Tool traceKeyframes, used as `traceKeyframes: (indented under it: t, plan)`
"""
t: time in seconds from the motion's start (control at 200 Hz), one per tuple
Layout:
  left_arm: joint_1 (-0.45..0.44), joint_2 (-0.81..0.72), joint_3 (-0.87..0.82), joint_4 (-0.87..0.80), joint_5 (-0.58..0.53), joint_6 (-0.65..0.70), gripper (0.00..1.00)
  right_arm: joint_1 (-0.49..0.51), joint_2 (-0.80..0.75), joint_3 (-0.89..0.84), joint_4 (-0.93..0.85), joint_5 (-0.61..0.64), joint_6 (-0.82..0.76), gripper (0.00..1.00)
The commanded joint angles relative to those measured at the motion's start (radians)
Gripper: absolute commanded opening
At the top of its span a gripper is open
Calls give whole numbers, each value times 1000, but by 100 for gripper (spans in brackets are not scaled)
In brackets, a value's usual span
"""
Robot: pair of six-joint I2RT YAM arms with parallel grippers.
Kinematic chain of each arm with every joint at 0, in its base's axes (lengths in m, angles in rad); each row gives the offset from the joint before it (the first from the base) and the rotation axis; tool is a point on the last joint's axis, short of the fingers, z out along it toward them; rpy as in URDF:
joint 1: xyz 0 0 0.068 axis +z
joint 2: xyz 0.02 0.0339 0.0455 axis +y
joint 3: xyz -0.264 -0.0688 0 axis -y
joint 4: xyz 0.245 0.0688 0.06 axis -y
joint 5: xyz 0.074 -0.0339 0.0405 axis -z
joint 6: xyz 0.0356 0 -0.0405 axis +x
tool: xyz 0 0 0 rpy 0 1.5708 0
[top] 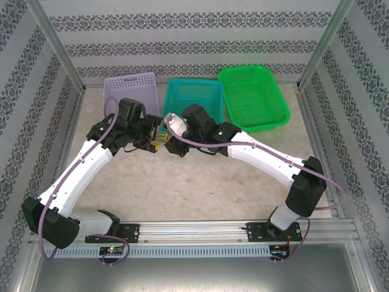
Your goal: Untangle the cables
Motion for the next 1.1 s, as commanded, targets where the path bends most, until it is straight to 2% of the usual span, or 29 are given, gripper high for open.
traceKeyframes:
  t: [0.0,0.055,0.135,0.175,0.26,0.375,0.435,0.495,0.56,0.605,0.654,0.694,0.744,0.764,0.844,0.914,1.094]
  plan:
    - [19,37,-16,49,-2,-6,57,19,-78,-44,58,10,-40,0]
    - [22,51,-15,47,17,11,47,13,-94,-64,73,-11,-20,0]
    - [32,48,-34,74,17,17,12,-19,-97,-66,73,-128,45,0]
    - [44,36,-47,103,5,26,1,-45,-90,-62,66,-194,102,0]
    - [85,10,-46,134,-41,107,0,-127,-80,-92,108,-396,264,0]
    - [137,-41,-48,147,-105,218,0,-237,-20,-183,344,-755,649,0]
    - [155,-55,-41,128,-118,250,0,-251,6,-202,409,-855,768,0]
    - [162,-55,-20,87,-121,261,0,-253,1,-203,374,-862,756,9]
    - [160,-50,-1,40,-117,241,0,-260,-40,-196,247,-738,635,29]
    - [157,-45,7,0,-111,208,0,-252,-88,-190,150,-576,515,40]
    - [155,-42,12,-53,-114,165,0,-211,-163,-191,71,-314,372,48]
    - [151,-44,11,-76,-119,136,0,-140,-230,-210,55,-70,250,56]
    - [142,-47,16,-112,-129,100,0,-20,-310,-265,111,276,108,71]
    - [139,-46,20,-122,-135,91,0,17,-335,-296,160,358,55,74]
    - [124,-30,50,-182,-147,56,0,142,-373,-379,325,558,-159,79]
    - [111,-22,59,-207,-153,15,0,217,-327,-355,346,682,-281,79]
    - [93,-17,61,-205,-169,-52,0,363,-181,-313,548,909,-541,80]
